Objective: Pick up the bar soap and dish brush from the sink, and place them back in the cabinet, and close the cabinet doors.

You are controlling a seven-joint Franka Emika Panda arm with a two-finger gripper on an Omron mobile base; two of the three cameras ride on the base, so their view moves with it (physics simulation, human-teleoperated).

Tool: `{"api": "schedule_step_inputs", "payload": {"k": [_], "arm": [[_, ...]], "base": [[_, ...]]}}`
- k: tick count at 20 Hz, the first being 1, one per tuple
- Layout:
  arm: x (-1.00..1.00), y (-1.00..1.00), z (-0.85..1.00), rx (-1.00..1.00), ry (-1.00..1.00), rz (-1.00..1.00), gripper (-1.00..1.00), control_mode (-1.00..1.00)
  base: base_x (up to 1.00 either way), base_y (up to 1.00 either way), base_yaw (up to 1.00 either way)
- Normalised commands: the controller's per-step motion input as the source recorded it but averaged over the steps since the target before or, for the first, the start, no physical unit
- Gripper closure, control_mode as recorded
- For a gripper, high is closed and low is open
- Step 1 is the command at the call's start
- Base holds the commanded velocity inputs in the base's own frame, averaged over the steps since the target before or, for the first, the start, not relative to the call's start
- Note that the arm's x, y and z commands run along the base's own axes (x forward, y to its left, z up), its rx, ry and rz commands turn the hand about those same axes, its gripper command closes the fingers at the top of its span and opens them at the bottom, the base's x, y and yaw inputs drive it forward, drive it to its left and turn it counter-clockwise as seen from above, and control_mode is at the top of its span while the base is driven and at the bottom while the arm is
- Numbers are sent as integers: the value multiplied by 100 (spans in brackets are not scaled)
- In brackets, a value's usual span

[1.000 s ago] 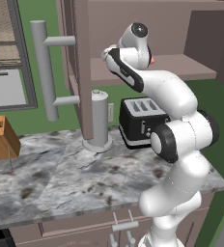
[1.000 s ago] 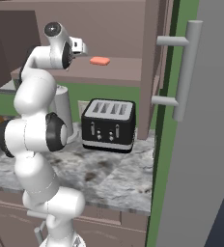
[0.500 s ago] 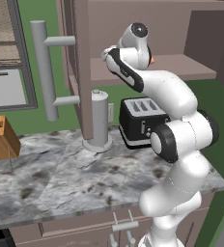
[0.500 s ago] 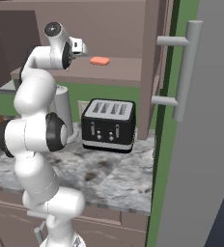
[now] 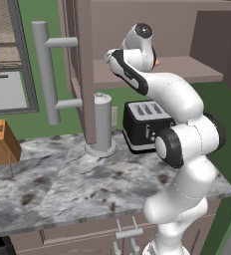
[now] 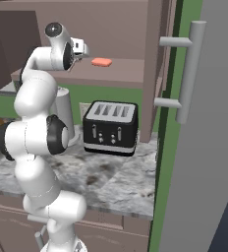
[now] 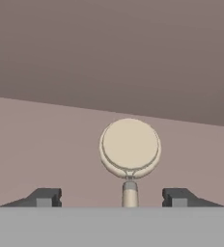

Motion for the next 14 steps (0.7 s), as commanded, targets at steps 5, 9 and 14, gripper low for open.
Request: {"api": "schedule_step_inputs", "payload": {"k": [5, 9, 14], "arm": [[0, 0, -1, 0, -2, 0, -100, -100], [-20, 0, -2, 0, -12, 0, -100, -100], [-49, 0, 0, 0, -15, 0, -100, -100]], "base": [[0, 0, 0], [0, 0, 0], [0, 0, 0]]}}
